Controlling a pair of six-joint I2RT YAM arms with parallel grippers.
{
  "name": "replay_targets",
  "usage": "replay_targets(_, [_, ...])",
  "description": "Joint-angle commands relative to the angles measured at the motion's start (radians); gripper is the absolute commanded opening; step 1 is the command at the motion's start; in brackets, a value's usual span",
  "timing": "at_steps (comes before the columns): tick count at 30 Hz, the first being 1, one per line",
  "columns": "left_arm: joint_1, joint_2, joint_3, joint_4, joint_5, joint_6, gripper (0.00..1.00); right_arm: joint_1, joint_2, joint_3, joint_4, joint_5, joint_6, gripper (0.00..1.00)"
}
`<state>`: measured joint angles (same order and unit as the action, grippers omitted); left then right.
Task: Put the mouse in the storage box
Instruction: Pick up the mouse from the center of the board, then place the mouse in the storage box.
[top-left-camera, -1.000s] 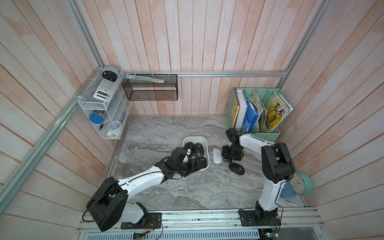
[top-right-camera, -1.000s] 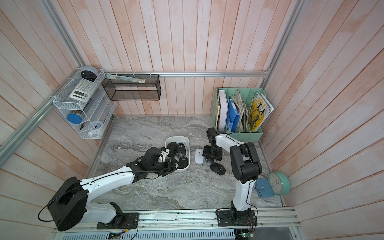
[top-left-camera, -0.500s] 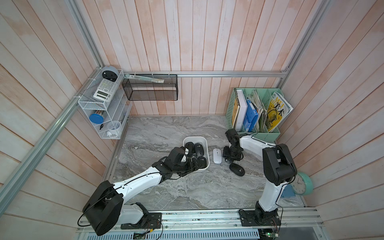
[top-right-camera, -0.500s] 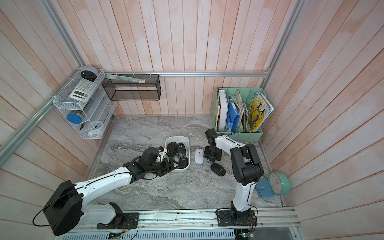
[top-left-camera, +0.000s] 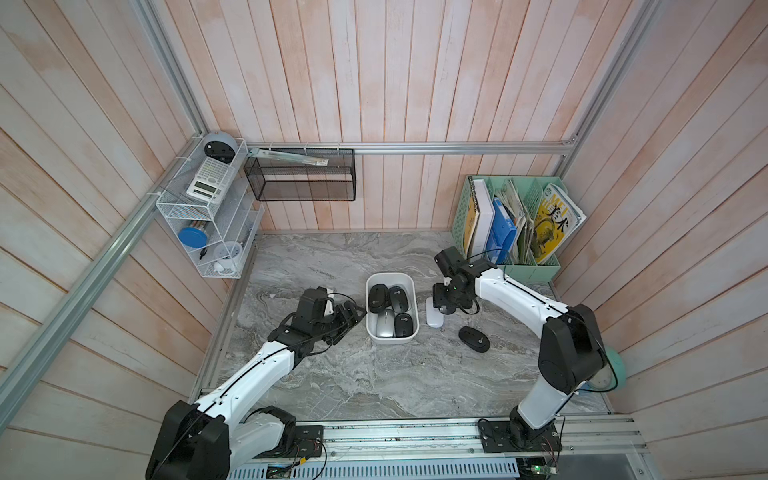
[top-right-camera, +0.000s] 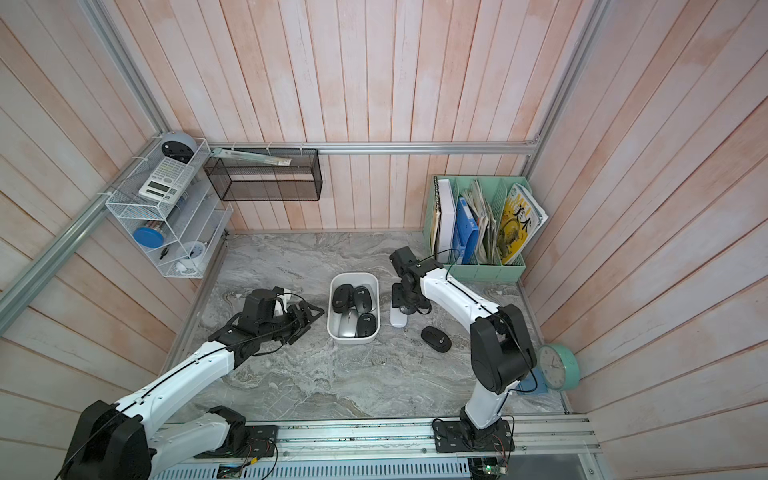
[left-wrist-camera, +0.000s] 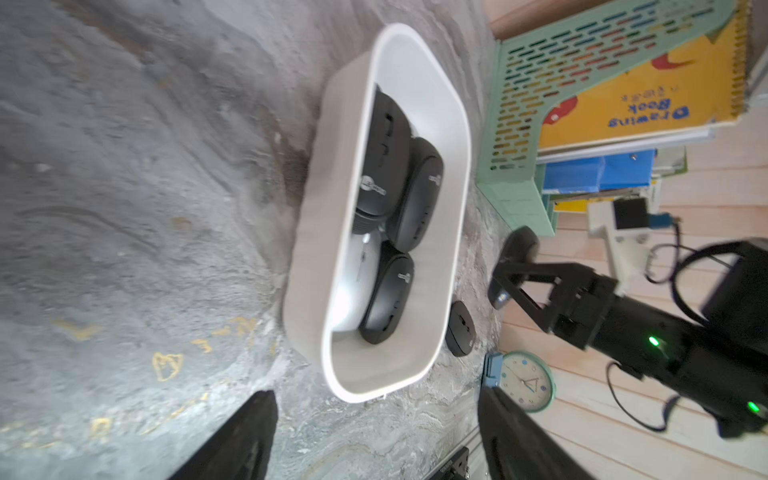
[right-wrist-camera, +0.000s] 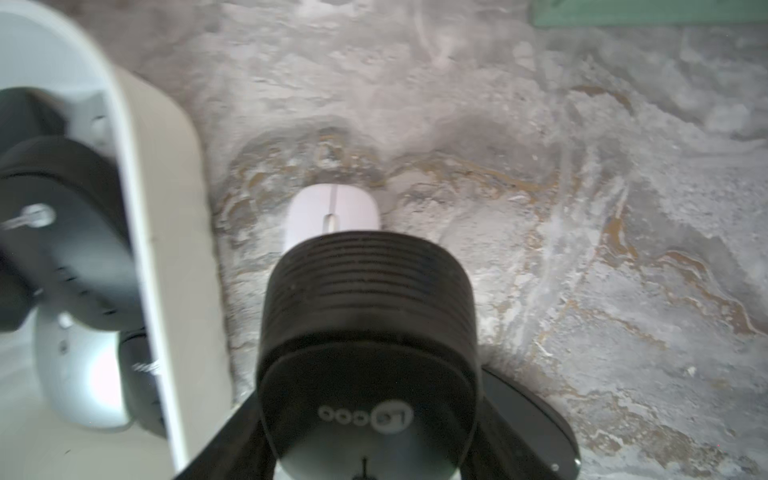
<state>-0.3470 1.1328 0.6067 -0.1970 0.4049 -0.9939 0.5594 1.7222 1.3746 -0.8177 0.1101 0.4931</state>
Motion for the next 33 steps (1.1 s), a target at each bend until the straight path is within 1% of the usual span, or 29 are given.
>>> replay_targets(1, [0.056,0.009,-0.030,0.032,0.059,-0.022,0.82,0.074,0.021,0.084,-0.033,-0.018,0.002,0.62])
replay_targets(6, [0.111,0.031,-0.030,0.028,0.088,-0.009,0.81,0.167,0.120,0.185,-0.031,-0.061,0.002,0.62])
replay_targets(13, [0.135,0.016,-0.056,0.028,0.107,-0.013,0.82,0.244,0.259,0.275,-0.038,-0.119,-0.005,0.63])
replay_targets(22, [0.136,0.008,-0.062,0.060,0.142,-0.040,0.81,0.255,0.324,0.298,-0.030,-0.145,-0.008,0.63])
replay_targets(29, [0.137,-0.011,-0.088,0.085,0.139,-0.058,0.81,0.256,0.387,0.317,-0.039,-0.155,-0.022,0.66])
replay_targets(33, [0.135,-0.010,-0.088,0.088,0.146,-0.058,0.81,0.255,0.398,0.325,-0.035,-0.148,-0.024,0.67])
